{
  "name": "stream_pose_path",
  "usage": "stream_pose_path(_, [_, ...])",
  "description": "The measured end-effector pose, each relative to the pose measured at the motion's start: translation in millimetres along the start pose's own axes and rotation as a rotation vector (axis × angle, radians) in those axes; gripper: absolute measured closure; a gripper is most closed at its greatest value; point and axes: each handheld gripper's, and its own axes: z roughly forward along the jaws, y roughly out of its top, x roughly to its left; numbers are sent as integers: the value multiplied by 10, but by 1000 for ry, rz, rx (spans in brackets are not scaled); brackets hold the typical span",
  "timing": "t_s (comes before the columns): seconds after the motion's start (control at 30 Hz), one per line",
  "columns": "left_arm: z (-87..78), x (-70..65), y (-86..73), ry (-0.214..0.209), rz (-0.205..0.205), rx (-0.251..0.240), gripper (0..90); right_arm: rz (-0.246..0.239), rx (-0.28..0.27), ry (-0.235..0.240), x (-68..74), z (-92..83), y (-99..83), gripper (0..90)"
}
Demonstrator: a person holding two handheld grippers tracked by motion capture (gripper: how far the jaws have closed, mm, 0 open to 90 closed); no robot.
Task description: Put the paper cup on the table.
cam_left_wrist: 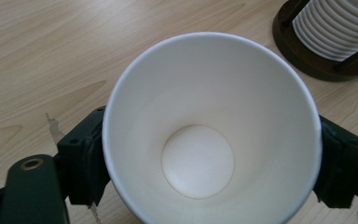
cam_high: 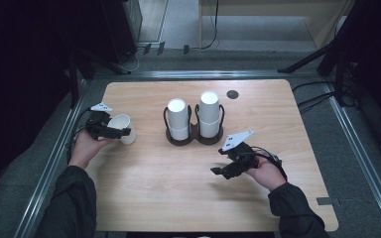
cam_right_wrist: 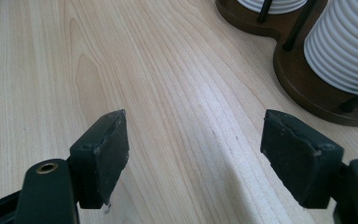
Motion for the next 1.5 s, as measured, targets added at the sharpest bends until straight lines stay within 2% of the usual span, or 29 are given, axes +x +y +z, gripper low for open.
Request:
stream_pose_path(0.2, [-3,4,8,-30,-20,-11,91,-3,6,3,5,11,3,236])
stream_pose_path(0.23, [1,5,11,-22,-27,-9,72,-3,7,3,4,11,2,236])
stream_pose_path(0.27, [7,8,13,-22,-48,-6,13,-4,6,3,3,10,3,236])
stream_pose_path(0.3, [2,19,12,-37,-60,-8,0,-2,4,4,4,10,3,236])
stream_pose_path(0.53, [-33,28,17,-69,-71,-26,0,7,9,-2,-11,27,1,236])
stream_pose_path(0.7, [-45,40,28,-67,-99,-19,0,0,12,-1,-13,37,3,236])
stream_pose_path(0.83, [-99,29,53,-76,-90,-24,0,3,19,-2,-13,40,1,236])
stream_pose_path(1.0, [-144,10,77,-49,-87,-17,0,6,20,3,-11,40,4,236])
stream_pose_path(1.23, [-276,-34,145,-54,-68,-50,0,4,28,8,-4,53,4,236])
stream_pose_path(1.4, [-375,-62,185,-28,-50,-62,0,2,28,9,0,55,7,236])
stream_pose_path(1.5, [-450,-74,223,-46,-56,-73,0,2,28,9,-4,51,5,236])
